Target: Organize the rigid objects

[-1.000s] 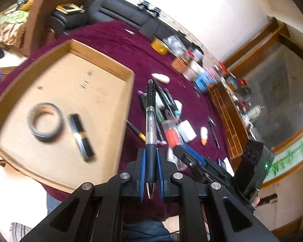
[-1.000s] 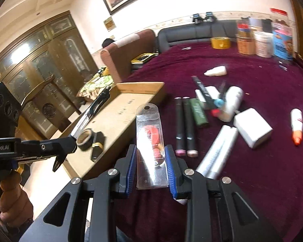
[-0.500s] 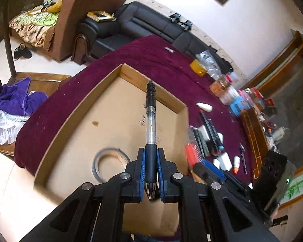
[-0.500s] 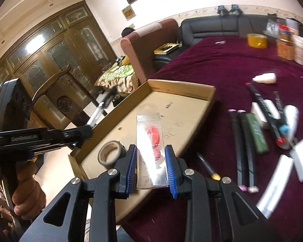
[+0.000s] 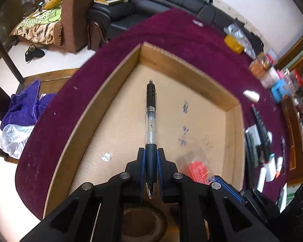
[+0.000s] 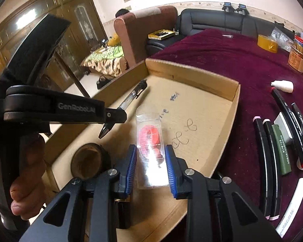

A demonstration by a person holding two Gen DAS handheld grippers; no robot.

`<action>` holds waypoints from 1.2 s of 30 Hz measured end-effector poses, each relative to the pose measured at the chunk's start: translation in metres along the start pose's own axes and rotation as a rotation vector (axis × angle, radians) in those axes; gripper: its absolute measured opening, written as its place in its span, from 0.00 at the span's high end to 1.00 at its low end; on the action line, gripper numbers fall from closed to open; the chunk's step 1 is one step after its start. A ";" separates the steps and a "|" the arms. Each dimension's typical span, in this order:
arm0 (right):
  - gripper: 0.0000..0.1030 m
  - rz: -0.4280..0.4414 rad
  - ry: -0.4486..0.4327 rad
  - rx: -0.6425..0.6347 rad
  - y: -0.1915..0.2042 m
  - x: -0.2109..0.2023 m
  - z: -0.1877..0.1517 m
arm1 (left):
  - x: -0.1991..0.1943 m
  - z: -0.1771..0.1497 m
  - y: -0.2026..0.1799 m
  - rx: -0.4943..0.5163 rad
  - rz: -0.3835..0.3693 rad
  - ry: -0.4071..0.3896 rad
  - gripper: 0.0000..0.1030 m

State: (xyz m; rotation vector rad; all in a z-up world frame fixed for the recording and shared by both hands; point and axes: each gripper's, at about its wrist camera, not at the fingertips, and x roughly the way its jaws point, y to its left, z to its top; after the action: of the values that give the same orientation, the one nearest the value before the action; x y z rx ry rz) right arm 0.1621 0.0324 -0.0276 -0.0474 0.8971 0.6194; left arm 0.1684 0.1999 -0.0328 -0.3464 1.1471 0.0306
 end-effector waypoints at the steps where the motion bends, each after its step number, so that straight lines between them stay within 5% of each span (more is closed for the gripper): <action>1: 0.73 -0.009 -0.005 -0.012 0.001 0.001 0.000 | 0.000 -0.001 -0.001 0.000 0.028 0.008 0.90; 3: 0.72 -0.010 0.000 -0.029 0.003 0.002 -0.001 | -0.001 -0.002 -0.005 0.021 0.058 -0.003 0.90; 8: 0.68 -0.011 -0.003 -0.049 0.005 0.004 -0.002 | 0.002 0.002 0.001 -0.001 -0.001 0.018 0.84; 12: 0.48 0.072 -0.036 -0.060 0.006 -0.006 -0.004 | -0.008 0.002 0.006 -0.026 -0.086 -0.011 0.39; 24: 0.32 0.304 -0.219 -0.020 -0.052 -0.122 -0.053 | -0.101 -0.068 -0.060 0.060 -0.164 -0.246 0.25; 27: 0.32 0.228 -0.256 0.034 -0.086 -0.150 -0.077 | -0.100 -0.096 -0.093 0.088 -0.182 -0.243 0.24; 36: 0.32 -0.304 -0.368 0.206 -0.228 -0.255 -0.149 | -0.055 -0.137 -0.171 0.205 -0.177 -0.147 0.24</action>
State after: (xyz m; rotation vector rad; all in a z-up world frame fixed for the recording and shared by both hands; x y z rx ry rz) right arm 0.0567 -0.3221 0.0185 0.1118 0.5761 0.2380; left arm 0.0584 0.0079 0.0097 -0.2581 0.9614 -0.2128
